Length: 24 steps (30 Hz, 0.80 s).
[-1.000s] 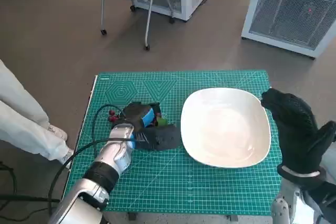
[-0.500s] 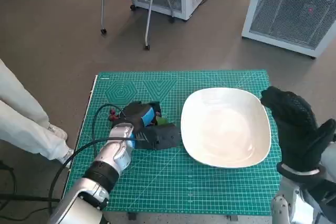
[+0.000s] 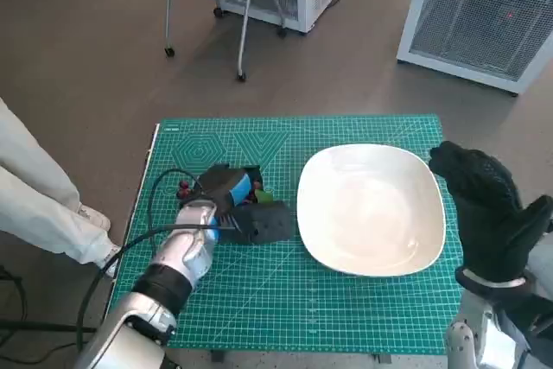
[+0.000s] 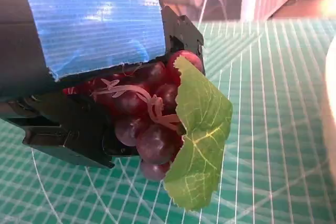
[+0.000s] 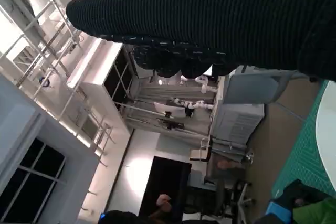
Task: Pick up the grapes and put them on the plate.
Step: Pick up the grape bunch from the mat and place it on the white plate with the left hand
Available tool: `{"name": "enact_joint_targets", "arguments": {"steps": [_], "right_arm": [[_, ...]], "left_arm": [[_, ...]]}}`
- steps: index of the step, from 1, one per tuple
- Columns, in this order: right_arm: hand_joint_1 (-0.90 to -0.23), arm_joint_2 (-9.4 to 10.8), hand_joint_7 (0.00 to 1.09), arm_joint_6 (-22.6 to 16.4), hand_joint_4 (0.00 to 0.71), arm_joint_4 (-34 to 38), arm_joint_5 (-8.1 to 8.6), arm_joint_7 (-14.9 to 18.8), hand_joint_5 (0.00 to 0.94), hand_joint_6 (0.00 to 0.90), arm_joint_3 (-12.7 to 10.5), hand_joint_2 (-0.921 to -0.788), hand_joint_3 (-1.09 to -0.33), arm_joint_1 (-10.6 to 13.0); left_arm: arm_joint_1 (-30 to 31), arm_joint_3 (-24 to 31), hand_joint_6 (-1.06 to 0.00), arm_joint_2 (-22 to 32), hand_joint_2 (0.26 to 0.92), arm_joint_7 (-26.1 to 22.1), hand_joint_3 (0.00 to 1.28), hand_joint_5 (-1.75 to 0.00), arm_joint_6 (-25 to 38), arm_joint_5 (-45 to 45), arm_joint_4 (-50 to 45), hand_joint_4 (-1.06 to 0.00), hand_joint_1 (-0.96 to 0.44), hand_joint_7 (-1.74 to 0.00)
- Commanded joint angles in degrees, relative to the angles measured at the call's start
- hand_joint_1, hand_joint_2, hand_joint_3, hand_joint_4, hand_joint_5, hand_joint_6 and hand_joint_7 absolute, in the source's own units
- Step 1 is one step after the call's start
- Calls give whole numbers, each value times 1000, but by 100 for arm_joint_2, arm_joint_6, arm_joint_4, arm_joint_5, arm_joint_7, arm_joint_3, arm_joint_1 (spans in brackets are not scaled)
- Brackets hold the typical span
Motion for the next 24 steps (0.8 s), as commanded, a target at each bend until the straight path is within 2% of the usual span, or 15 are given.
{"name": "enact_joint_targets", "arguments": {"steps": [1,4,9,16,21,24], "right_arm": [[-392,14,795,10,504,82,-5,41,333,243,16,-921,-578,32],[-392,10,794,16,505,100,5,52,332,244,14,-921,-577,14],[-392,3,792,20,505,136,24,77,331,245,9,-921,-577,-13],[-392,22,790,28,506,150,40,100,330,246,23,-921,-577,-37],[-392,31,789,26,507,162,47,113,329,247,31,-921,-577,-47],[-392,33,789,20,507,185,52,124,328,247,30,-921,-577,-60]], "left_arm": [[212,148,-585,222,699,-137,649,-1723,137,-65,-782,-354,3,-1203],[426,251,-619,364,674,-251,680,-1739,285,-44,-1479,-354,4,-1161],[836,418,-621,596,708,-432,608,-1714,551,51,-2758,-391,6,-1100],[1401,750,-687,863,777,-511,381,-1504,682,133,-4401,-557,5,-975],[1696,996,-667,942,852,-507,183,-1279,686,132,-5217,-696,3,-1026],[1828,1119,-646,942,887,-505,102,-1179,700,143,-5565,-745,3,-1081]]}}
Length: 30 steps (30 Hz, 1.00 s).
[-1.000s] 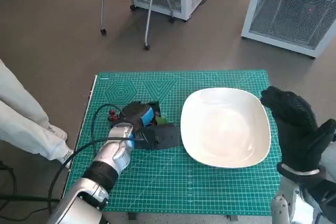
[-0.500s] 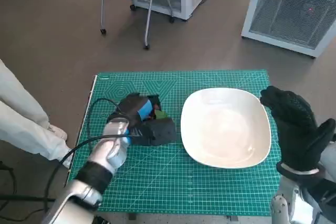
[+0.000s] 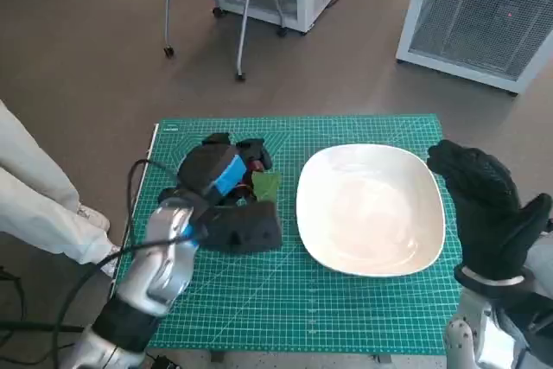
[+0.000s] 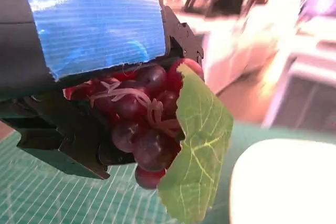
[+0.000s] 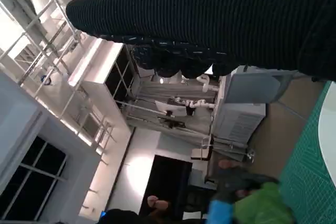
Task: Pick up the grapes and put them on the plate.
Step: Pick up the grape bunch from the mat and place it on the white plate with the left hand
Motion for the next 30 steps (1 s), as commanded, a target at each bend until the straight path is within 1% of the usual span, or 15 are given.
{"name": "enact_joint_targets", "arguments": {"steps": [1,7,18,24,30], "right_arm": [[-392,27,789,51,508,121,37,64,328,247,16,-921,-577,1],[-392,37,789,33,508,140,44,88,327,247,20,-921,-577,-16],[-391,48,791,20,508,173,84,129,326,247,9,-921,-577,-9],[-392,53,791,7,508,140,79,111,326,246,6,-921,-577,33],[-400,32,795,14,507,148,105,124,327,244,-16,-921,-577,42]], "left_arm": [[249,280,-641,109,893,-17,88,-1157,42,70,-765,-754,3,-1095],[352,405,-644,70,907,-45,42,-1086,49,130,-1100,-789,3,-1120],[291,412,-655,20,909,-171,32,-1102,49,153,-1050,-793,3,-1088],[232,401,-679,-41,909,-325,33,-1168,51,83,-1008,-778,3,-1013],[172,369,-662,-166,904,-470,40,-1112,52,26,-1092,-798,3,-1066]]}}
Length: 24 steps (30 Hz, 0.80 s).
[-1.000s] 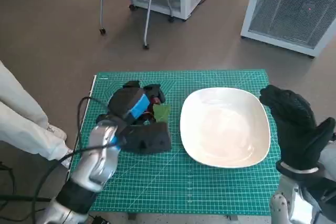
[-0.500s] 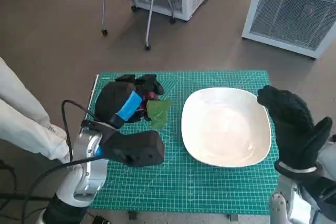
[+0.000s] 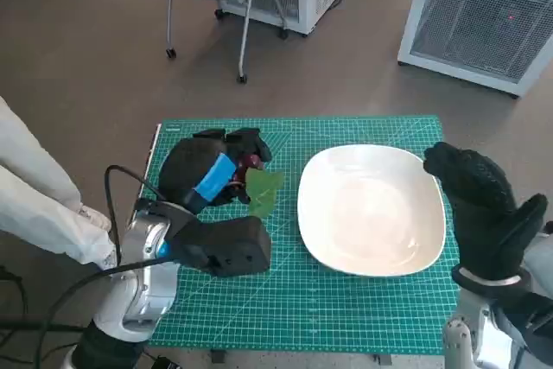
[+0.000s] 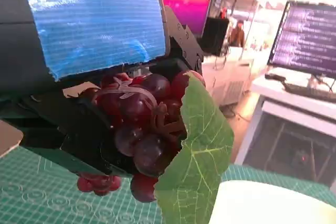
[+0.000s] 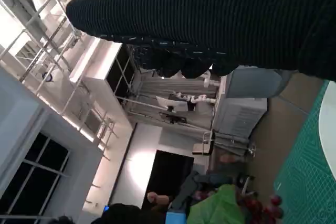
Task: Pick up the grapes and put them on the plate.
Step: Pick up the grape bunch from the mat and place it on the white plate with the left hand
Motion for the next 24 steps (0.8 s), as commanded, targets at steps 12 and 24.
{"name": "enact_joint_targets", "arguments": {"steps": [12,24], "right_arm": [[-406,15,798,36,507,67,-32,-15,329,242,-27,-921,-574,55],[-405,18,799,-10,506,53,-51,-20,330,241,-32,-921,-575,107]], "left_arm": [[-933,-508,-649,-687,901,-237,41,-1049,-127,137,83,-810,2,-1133],[-2051,-956,-578,-1234,594,-76,796,-1612,-629,333,853,-440,5,-1351]]}}
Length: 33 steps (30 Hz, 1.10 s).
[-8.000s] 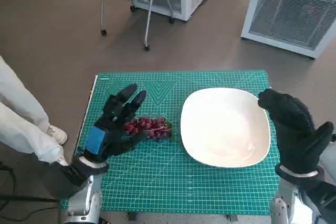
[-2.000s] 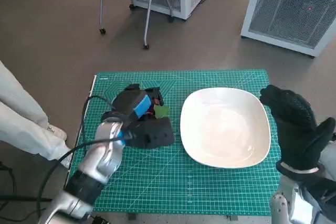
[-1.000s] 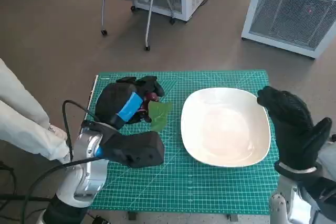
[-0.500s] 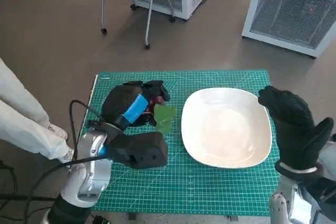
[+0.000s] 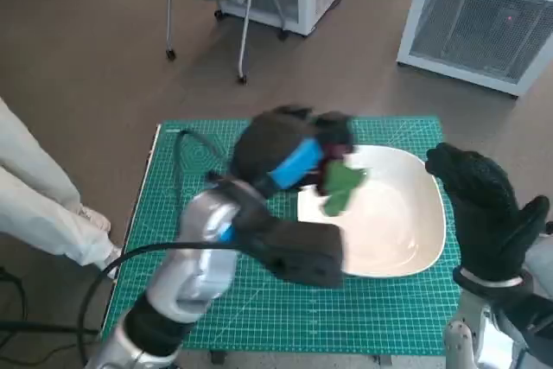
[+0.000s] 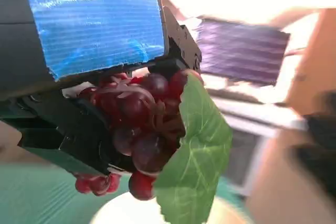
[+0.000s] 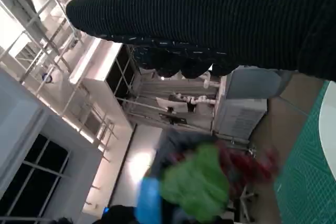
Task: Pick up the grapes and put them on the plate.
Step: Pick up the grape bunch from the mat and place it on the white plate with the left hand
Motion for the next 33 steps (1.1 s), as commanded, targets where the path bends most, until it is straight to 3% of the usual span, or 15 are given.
{"name": "enact_joint_targets", "arguments": {"steps": [1,5,8,10,12,17,26,29,30,32,33], "right_arm": [[-405,20,800,3,506,33,-49,-25,330,241,-5,-921,-575,114],[-404,12,801,-9,505,-17,-65,-51,331,240,-12,-921,-576,155],[-400,-2,802,-11,504,-63,-74,-74,331,239,-28,-921,-577,191],[-398,-7,802,-19,504,-78,-87,-92,332,239,-40,-921,-578,209],[-397,-9,803,-36,504,-78,-101,-111,333,238,-51,-921,-578,220],[-397,-1,803,-88,503,-73,-146,-161,334,238,-67,-921,-578,234],[-396,3,806,-159,498,-28,-188,-218,335,235,-54,-921,-586,215],[-395,19,808,-170,495,10,-173,-202,337,234,-35,-921,-589,189],[-395,27,809,-171,494,20,-170,-198,337,233,-26,-921,-590,182],[-393,36,810,-175,494,27,-169,-197,338,233,-13,-921,-590,176],[-392,38,810,-177,493,28,-170,-197,338,233,-8,-921,-591,176]], "left_arm": [[-426,-117,-599,-154,583,104,821,-1657,-217,99,272,-406,5,-1328],[-525,-174,-579,-263,589,138,854,-1722,-352,96,365,-332,5,-1363],[-566,-222,-487,-375,604,147,868,-1713,-388,115,404,-334,5,-1468],[-574,-238,-495,-433,603,129,857,-1716,-388,123,416,-364,6,-1421],[-567,-251,-533,-469,639,104,759,-1694,-389,135,417,-412,8,-1292],[-542,-295,-503,-485,863,109,293,-1432,-432,176,442,-572,5,-1198],[-565,-329,-504,-538,918,118,139,-1164,-450,201,672,-664,2,-1318],[-528,-381,-516,-634,914,143,166,-1293,-478,146,898,-613,19,-1206],[-503,-406,-510,-676,911,145,199,-1362,-479,128,984,-568,62,-1092],[-462,-450,-474,-728,900,128,230,-1190,-443,143,1071,-464,107,-767],[-446,-469,-467,-741,892,117,213,-985,-416,166,1089,-420,82,-563]]}}
